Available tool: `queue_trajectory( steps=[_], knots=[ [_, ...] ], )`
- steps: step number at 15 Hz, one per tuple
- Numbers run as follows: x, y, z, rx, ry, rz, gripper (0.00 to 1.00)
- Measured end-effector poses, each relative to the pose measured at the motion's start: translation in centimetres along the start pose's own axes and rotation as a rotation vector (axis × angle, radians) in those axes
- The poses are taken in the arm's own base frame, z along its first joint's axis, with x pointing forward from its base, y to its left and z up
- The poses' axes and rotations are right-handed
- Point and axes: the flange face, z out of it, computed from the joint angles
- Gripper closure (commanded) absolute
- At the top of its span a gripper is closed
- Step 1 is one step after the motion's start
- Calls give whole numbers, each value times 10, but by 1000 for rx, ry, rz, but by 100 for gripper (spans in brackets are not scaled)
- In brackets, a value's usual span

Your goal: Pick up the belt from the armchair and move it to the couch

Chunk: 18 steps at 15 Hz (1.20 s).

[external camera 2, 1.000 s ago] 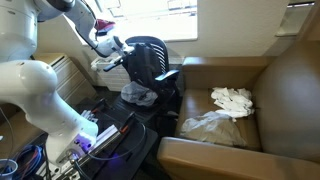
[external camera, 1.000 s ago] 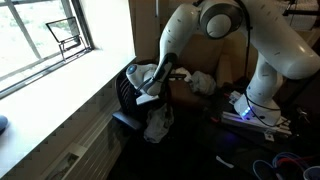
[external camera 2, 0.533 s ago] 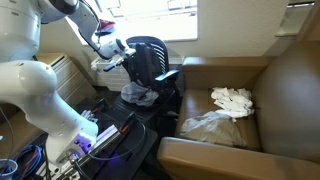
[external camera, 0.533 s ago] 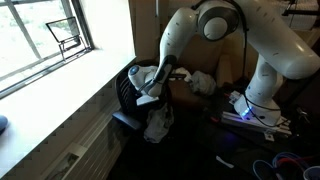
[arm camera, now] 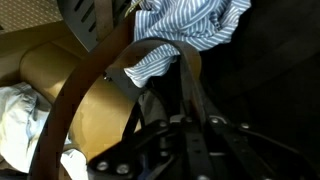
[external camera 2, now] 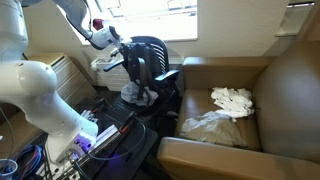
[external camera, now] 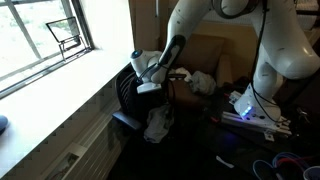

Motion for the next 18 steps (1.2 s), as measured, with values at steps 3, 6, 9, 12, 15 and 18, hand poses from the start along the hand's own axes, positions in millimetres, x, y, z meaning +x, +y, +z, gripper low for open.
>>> queue_trajectory(
  steps=[3,6,9,12,15,18],
  knots=[
    [1,26,-49,113,18,142,99],
    [-11,60,-85,207,-6,286,99],
    [-17,80,-100,269,-4,314,95],
    [-18,74,-94,264,-4,310,99],
    [9,95,-99,273,55,463,99],
    [34,148,-118,302,89,647,99]
  ],
)
